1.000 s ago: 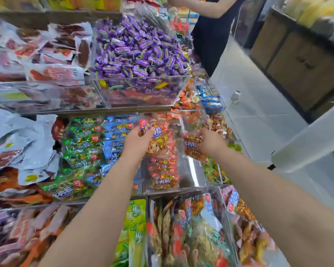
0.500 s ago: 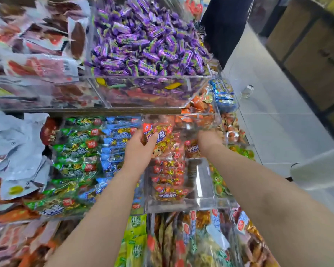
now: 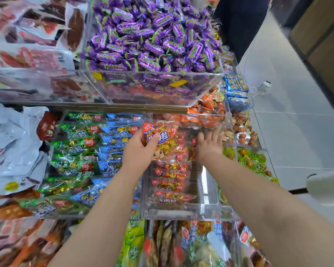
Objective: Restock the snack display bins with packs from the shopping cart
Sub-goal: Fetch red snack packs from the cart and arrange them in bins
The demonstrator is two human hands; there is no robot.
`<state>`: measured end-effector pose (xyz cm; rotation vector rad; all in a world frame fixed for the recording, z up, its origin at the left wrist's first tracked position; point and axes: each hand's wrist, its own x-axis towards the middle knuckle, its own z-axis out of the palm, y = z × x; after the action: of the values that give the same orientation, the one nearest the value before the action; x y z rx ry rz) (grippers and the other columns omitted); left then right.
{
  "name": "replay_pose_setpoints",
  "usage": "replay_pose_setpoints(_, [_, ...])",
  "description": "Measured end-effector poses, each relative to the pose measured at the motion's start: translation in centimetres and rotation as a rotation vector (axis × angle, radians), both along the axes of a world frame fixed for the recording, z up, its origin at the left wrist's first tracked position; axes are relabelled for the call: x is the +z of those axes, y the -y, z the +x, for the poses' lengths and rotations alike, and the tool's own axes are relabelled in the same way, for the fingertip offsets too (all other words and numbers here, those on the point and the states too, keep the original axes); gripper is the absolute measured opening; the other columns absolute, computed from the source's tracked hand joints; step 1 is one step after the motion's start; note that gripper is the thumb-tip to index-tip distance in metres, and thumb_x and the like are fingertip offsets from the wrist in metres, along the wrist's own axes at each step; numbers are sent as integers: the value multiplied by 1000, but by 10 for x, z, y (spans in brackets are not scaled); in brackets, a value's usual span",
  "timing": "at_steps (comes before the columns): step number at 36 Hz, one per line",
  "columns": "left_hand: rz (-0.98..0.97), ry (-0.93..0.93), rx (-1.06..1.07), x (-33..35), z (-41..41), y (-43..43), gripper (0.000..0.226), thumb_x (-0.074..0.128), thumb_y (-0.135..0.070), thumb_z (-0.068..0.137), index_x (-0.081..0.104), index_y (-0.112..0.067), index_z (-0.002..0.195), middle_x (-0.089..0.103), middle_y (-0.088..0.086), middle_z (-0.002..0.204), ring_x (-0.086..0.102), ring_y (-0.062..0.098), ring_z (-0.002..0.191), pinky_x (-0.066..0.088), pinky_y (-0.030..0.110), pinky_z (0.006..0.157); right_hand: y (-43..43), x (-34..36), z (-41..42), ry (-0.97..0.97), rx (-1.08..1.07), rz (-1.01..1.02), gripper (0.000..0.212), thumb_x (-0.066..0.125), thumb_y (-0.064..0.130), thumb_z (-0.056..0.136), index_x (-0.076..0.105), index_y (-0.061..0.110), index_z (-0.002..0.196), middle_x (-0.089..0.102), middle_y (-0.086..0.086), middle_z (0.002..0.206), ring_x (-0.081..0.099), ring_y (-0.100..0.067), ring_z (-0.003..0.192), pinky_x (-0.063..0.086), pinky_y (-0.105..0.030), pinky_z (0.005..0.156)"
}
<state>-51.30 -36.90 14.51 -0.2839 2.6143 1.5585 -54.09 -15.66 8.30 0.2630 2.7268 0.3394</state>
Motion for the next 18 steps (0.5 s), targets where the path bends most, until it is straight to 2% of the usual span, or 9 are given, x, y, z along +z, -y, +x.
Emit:
replay_pose_setpoints(2, [18, -4, 2, 1, 1, 1, 34, 57, -49, 90, 55, -37, 121, 59, -35, 91, 56, -8, 95, 40, 18, 77, -2, -6, 7, -45, 75, -49, 83, 58, 27, 76, 9, 18, 142, 19, -14, 143, 10, -37, 138, 8, -52, 114])
replay_pose_setpoints(4, [30, -9, 5, 2, 2, 0, 38, 57, -48, 90, 57, -31, 124, 61, -25, 100, 59, 5, 101, 43, 25, 82, -6, -11, 10, -87, 125, -97, 83, 60, 26, 74, 12, 20, 141, 23, -10, 136, 16, -33, 133, 10, -51, 113])
replay_pose_setpoints(8, [46, -3, 0, 3, 4, 1, 48, 56, -49, 90, 53, -25, 132, 64, -13, 114, 59, 11, 109, 45, 28, 88, -12, -20, 6, -212, 91, -98, 56, 51, 17, 79, 25, 19, 129, 33, -8, 125, 30, -31, 119, 20, -45, 110])
replay_pose_setpoints(10, [49, 10, 0, 3, 4, 1, 57, 56, -50, 90, 47, -24, 140, 60, -12, 126, 55, 11, 118, 46, 32, 98, -8, -23, 2, -272, 11, -110, 45, 42, 12, 81, 28, 20, 123, 34, -7, 119, 30, -29, 116, 21, -41, 108])
replay_pose_setpoints(11, [46, 7, 2, 3, 4, 1, 60, 56, -50, 90, 43, -25, 143, 53, -17, 132, 49, 8, 122, 41, 31, 103, -5, -24, 0, -291, -30, -119, 43, 39, 9, 81, 28, 21, 121, 32, -6, 117, 29, -28, 115, 19, -41, 108])
replay_pose_setpoints(12, [41, -3, 7, 4, 5, 1, 63, 56, -50, 90, 38, -25, 146, 46, -24, 129, 44, 3, 122, 36, 26, 102, -2, -26, -1, -303, -64, -130, 44, 37, 7, 79, 28, 21, 120, 31, -6, 116, 26, -28, 115, 15, -41, 108])
replay_pose_setpoints(15, [26, -23, -3, 4, 6, 0, 64, 57, -48, 91, 37, -24, 147, 52, -34, 110, 49, 3, 116, 41, 17, 92, 4, -33, -2, -333, -126, -167, 54, 36, 4, 76, 21, 22, 125, 24, -6, 124, 17, -29, 125, 0, -42, 114])
replay_pose_setpoints(16, [33, -17, -9, 4, 6, 1, 64, 57, -49, 91, 38, -23, 146, 57, -29, 112, 53, 7, 116, 45, 21, 92, 3, -35, -1, -342, -136, -183, 57, 35, 3, 77, 18, 22, 128, 21, -7, 131, 13, -30, 131, -4, -42, 116])
replay_pose_setpoints(18, [58, -3, -12, 4, 7, 2, 67, 56, -52, 90, 37, -23, 147, 61, -7, 128, 55, 17, 121, 48, 40, 100, 0, -38, 2, -347, -123, -212, 57, 33, 4, 83, 15, 23, 133, 11, -10, 145, 0, -31, 141, -13, -41, 116])
